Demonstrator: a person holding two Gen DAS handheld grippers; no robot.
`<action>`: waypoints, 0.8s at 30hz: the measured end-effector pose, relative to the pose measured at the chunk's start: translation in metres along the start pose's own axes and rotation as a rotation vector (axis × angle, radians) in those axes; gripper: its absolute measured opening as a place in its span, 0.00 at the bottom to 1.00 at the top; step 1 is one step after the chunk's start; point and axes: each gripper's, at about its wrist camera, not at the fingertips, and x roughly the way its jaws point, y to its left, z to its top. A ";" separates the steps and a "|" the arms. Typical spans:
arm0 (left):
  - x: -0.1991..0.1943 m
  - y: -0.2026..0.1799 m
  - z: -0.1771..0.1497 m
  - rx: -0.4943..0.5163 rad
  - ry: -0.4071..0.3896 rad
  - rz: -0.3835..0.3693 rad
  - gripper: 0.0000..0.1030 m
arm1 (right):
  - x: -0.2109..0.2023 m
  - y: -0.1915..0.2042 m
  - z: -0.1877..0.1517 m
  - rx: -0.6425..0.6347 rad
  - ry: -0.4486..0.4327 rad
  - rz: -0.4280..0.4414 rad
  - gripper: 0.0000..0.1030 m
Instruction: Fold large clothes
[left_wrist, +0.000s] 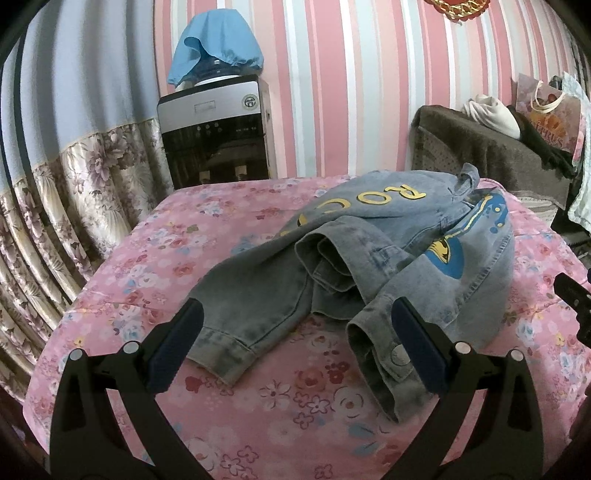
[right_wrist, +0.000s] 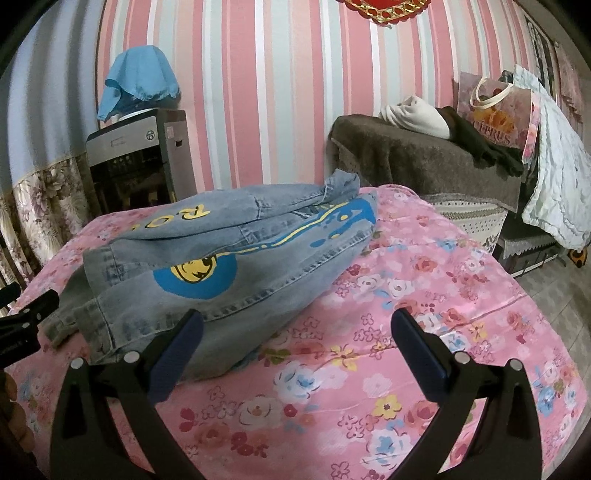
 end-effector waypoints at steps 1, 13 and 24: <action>0.000 0.000 0.000 0.000 0.001 0.001 0.97 | 0.000 0.000 0.000 0.001 0.001 0.002 0.99; 0.005 0.001 -0.003 0.002 0.023 0.007 0.97 | 0.002 0.000 -0.001 0.002 0.011 0.003 0.99; 0.007 0.001 -0.005 0.006 0.032 0.005 0.97 | 0.003 0.001 -0.001 -0.001 0.014 0.002 0.99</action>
